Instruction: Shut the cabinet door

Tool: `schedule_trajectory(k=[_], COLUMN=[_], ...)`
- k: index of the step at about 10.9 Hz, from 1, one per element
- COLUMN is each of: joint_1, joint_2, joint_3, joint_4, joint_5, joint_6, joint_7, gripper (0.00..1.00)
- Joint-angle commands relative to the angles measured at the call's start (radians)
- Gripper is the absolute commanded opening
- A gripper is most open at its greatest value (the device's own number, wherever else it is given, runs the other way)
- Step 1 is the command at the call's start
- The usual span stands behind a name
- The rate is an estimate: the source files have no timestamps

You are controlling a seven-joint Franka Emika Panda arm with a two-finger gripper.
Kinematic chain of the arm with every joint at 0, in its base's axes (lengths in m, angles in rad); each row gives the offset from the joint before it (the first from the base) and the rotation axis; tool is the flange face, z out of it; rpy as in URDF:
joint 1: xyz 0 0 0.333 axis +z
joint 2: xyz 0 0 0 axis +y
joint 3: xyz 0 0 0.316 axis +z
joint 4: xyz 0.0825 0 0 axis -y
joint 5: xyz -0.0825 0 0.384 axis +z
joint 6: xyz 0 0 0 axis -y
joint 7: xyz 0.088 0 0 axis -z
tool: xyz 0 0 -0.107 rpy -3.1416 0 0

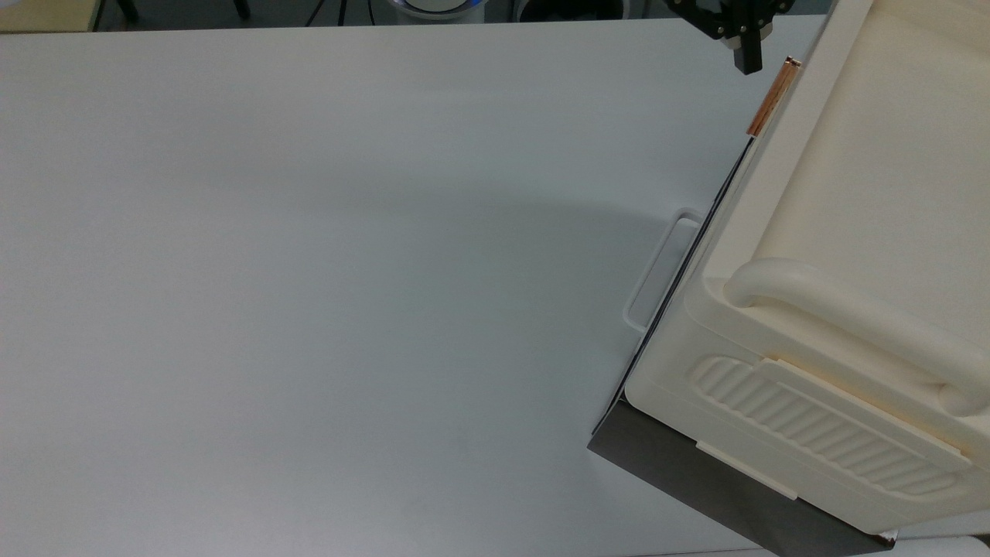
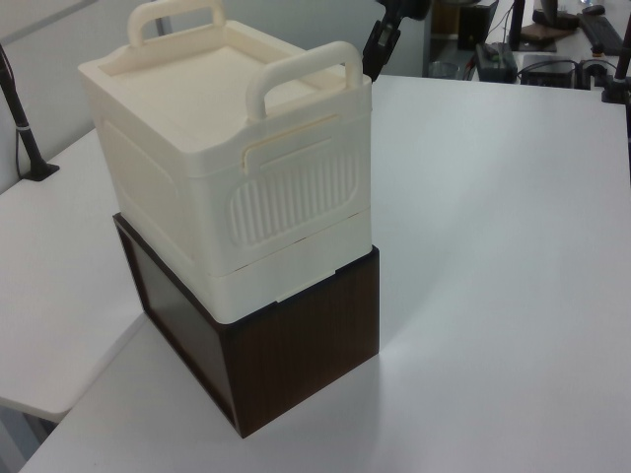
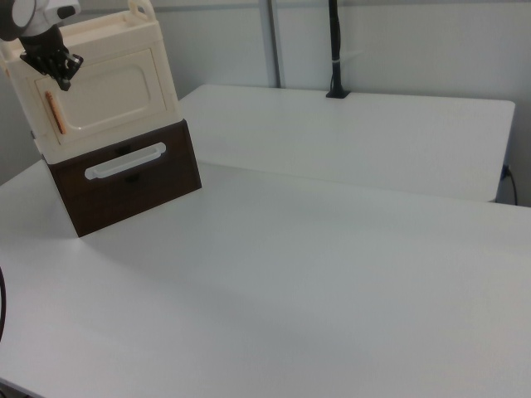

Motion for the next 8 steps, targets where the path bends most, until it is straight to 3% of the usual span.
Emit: schedule_trajectory(k=[1,4,7,8], joint_1=[-0.061,-0.095,-0.148,-0.150], joint_2=[-0.011,-0.020,-0.100,-0.122], joint_3=[-0.027,-0.091,-0.158,-0.174], joint_4=[-0.050,-0.056,-0.142,-0.180], joint_5=[-0.035,-0.231,-0.235,-0.232], joint_6=[-0.097,-0.376,-0.415,-0.417], joint_7=[-0.043,-0.046,-0.049,-0.047], gripper=[0.00,0.00,0.03,0.15])
